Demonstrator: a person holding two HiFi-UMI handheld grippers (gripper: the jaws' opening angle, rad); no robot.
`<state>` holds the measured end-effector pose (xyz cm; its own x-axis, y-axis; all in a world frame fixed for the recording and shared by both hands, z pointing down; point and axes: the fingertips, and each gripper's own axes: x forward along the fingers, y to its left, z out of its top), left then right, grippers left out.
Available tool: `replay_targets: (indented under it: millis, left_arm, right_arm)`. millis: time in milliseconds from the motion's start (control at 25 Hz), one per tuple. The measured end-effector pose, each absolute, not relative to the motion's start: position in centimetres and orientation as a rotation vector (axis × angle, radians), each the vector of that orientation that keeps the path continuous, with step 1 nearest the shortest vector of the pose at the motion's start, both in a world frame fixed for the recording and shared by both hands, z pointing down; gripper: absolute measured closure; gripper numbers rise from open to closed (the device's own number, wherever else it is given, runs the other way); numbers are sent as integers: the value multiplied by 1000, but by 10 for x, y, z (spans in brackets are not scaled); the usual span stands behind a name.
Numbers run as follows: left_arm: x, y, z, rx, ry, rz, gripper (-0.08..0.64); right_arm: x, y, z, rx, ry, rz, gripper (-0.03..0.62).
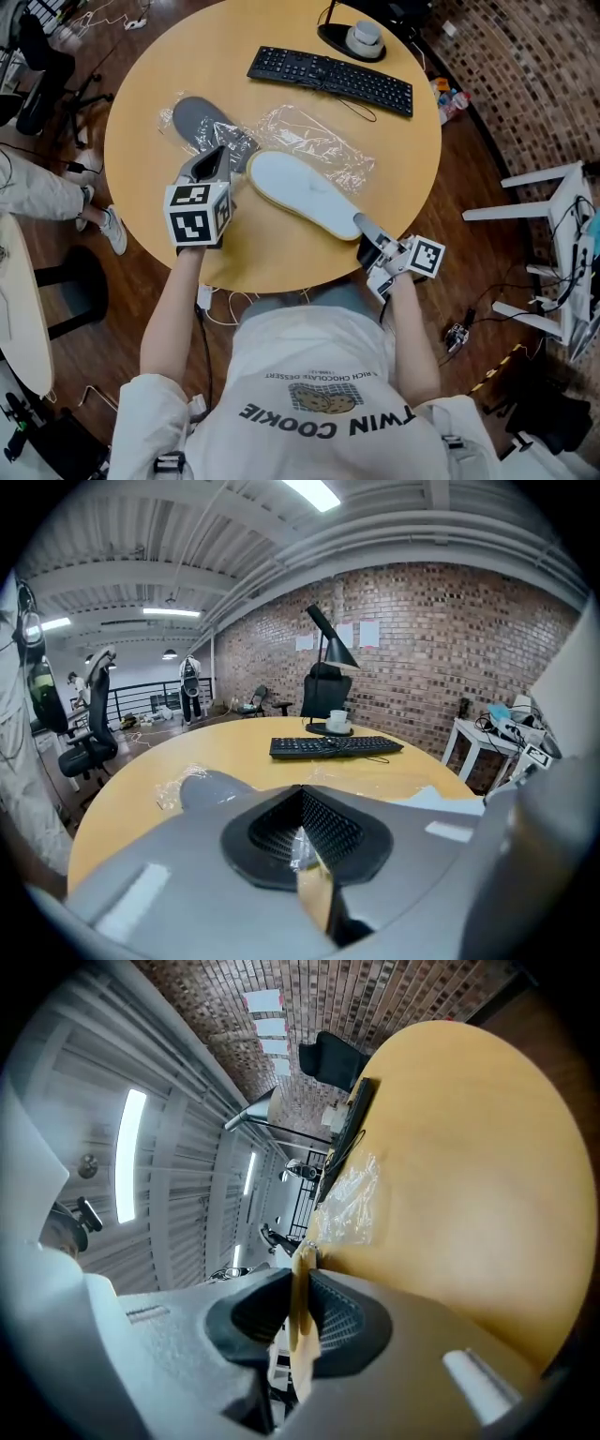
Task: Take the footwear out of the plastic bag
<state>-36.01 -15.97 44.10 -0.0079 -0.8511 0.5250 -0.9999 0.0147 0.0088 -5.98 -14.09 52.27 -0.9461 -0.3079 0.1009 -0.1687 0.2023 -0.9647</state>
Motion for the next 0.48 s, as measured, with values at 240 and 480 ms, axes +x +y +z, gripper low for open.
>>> replay_targets:
  millis: [240,480]
  left_arm:
    - [-337,-136,429,1955,-1887,467,554]
    - [-323,-127,430,1981,-1843,464,552]
  right_arm:
    - [-44,-137,537,-586,2285,-1853,537]
    - [-20,-152,548,-763,2299,-1795,535]
